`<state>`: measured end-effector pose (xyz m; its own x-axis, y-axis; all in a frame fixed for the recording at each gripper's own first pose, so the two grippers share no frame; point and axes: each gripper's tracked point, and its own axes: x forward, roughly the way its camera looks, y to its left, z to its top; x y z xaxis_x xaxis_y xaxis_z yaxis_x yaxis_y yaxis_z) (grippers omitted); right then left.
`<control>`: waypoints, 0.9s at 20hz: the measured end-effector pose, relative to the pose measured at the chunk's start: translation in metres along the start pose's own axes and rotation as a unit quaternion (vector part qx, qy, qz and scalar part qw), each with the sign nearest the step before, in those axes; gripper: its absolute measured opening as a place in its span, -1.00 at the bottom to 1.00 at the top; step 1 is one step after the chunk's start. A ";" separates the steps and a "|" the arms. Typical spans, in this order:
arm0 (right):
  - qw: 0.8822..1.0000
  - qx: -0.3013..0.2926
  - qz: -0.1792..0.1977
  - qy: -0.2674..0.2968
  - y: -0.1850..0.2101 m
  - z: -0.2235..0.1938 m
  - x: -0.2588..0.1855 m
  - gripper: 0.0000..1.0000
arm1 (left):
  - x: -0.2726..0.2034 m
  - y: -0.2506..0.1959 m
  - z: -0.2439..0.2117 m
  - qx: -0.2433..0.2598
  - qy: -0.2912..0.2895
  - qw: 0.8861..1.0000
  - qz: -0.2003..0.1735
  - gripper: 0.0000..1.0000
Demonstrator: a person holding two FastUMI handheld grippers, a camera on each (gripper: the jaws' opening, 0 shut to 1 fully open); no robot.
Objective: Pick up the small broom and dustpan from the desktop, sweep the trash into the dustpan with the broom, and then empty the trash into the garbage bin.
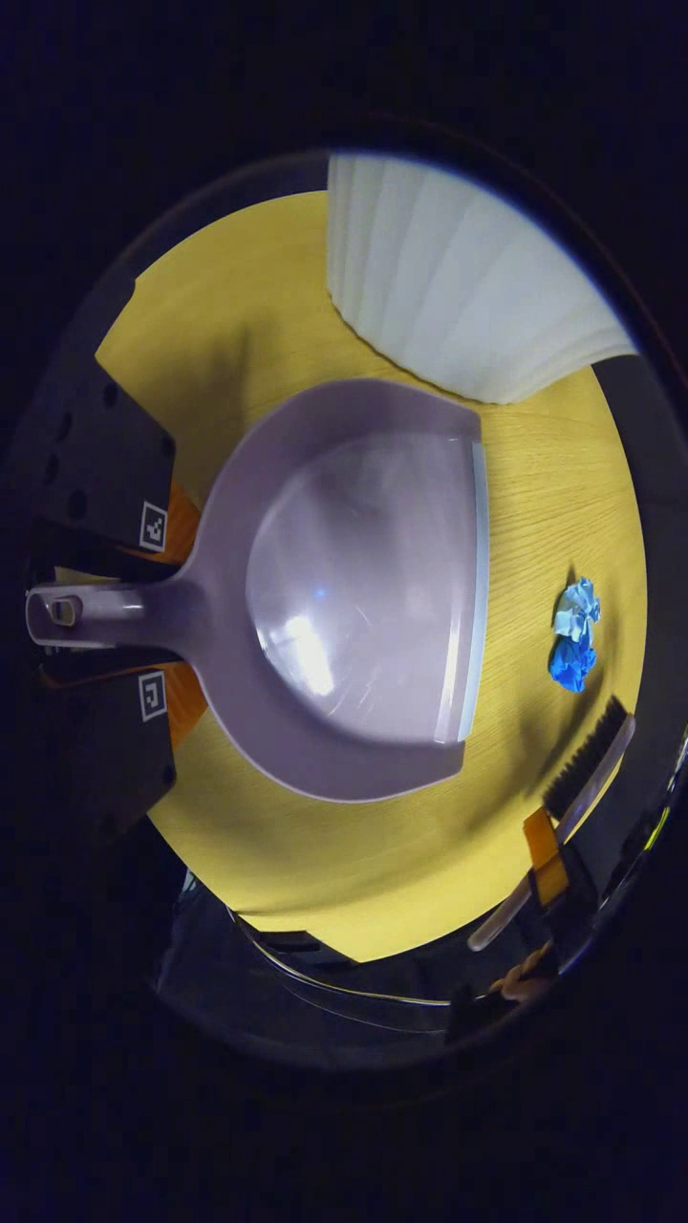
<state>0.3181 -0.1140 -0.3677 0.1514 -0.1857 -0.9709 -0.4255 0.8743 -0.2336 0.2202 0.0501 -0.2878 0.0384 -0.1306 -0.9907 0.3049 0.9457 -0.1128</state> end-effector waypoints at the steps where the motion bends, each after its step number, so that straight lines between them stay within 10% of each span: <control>1: 1.000 -0.021 0.000 0.001 -0.002 0.012 0.005 -0.50 | -0.002 0.006 0.004 0.015 0.005 1.000 0.002 -0.42; 8: 0.995 -0.078 0.059 -0.005 0.041 0.062 0.030 -0.50 | -0.010 0.036 0.022 0.078 0.044 0.996 0.021 -0.42; 14: 0.959 -0.256 0.116 0.022 0.095 0.016 0.005 -0.51 | -0.007 0.040 0.027 0.080 0.041 0.996 0.026 -0.40; 18: 0.956 -0.234 0.178 0.020 0.112 -0.018 -0.003 -0.49 | -0.004 0.039 0.026 0.065 0.011 0.998 0.017 -0.41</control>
<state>0.2537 -0.0237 -0.3920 -0.1082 0.0606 -0.9923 -0.7975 0.5906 0.1231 0.2568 0.0802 -0.2864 0.0298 -0.0914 -0.9954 0.4239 0.9030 -0.0703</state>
